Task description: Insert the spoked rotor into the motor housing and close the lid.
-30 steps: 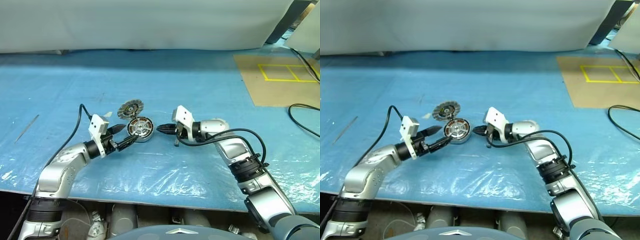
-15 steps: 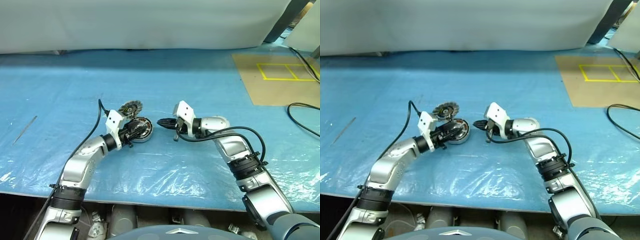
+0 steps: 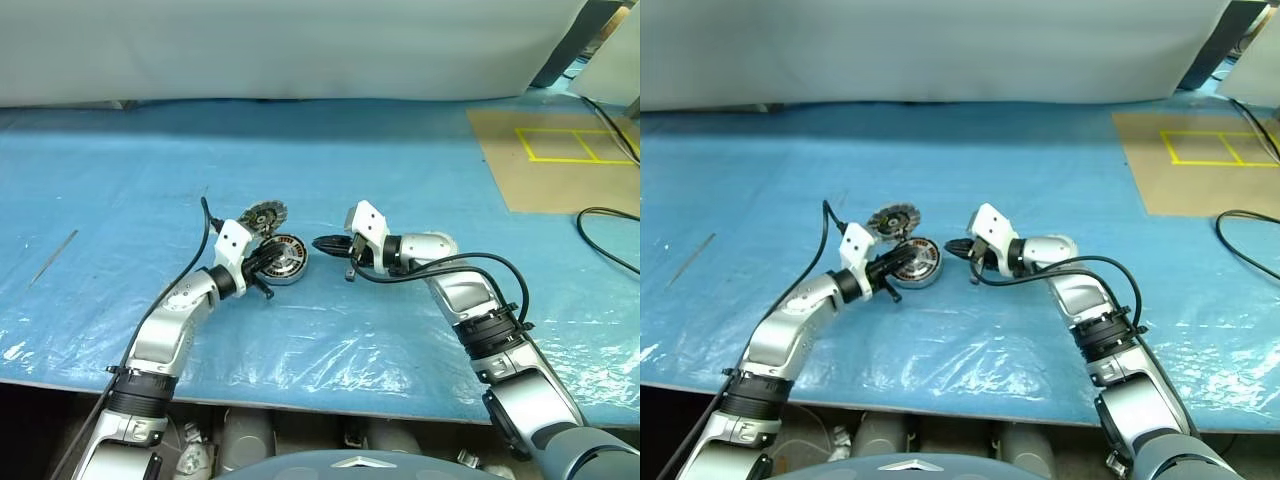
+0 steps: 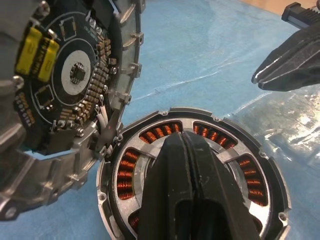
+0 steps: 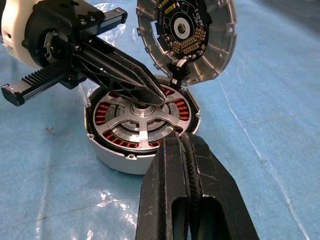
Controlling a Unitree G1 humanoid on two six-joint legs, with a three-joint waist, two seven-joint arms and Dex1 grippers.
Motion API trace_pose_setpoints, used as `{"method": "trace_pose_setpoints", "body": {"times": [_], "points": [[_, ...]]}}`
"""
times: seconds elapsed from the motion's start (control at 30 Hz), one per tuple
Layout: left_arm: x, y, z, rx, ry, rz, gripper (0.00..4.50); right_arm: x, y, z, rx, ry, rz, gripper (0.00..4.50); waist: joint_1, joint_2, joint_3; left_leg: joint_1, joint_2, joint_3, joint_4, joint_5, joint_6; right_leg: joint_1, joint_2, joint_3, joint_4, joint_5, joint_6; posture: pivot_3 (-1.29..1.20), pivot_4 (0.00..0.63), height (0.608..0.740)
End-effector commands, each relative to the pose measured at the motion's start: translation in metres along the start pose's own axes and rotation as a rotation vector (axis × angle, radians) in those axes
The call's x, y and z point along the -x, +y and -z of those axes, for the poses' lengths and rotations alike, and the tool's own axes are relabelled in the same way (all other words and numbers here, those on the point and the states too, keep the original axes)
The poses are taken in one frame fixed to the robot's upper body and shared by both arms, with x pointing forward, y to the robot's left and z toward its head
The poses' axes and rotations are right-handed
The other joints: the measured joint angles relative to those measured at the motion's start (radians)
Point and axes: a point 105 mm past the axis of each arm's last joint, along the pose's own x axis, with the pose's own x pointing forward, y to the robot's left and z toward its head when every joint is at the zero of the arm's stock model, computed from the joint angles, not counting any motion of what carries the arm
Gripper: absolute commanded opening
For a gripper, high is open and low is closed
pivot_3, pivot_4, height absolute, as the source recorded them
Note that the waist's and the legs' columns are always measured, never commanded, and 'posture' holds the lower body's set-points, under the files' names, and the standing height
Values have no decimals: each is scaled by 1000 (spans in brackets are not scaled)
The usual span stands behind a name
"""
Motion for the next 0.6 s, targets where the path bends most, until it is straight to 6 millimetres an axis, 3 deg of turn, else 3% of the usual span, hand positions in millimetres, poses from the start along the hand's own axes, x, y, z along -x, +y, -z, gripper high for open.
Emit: {"method": "trace_pose_setpoints", "body": {"times": [0.03, 0.27, 0.6], "points": [[7, -7, 10, 77, 1, 40, 28, 2, -10, -17, 34, -53, 36, 0, 0, 0, 0, 0, 0, 0, 0, 0, 0, 0, 0, 0, 0, 0, 0, 0, 150, 740], [33, 3, -33, 116, -208, 67, 28, 3, -7, -19, 17, -63, 0, 0, 0, 0, 0, -2, 1, 0, 0, 0, 0, -2, 1, 0, 0, 0, 0, 0, 150, 740], [66, 38, -17, 71, -114, -30, 28, 11, 4, -8, 27, -25, -65, 0, -1, 0, 0, -2, 1, 1, -1, 0, 0, -2, 1, 0, -1, 0, 0, 0, 150, 740]]}}
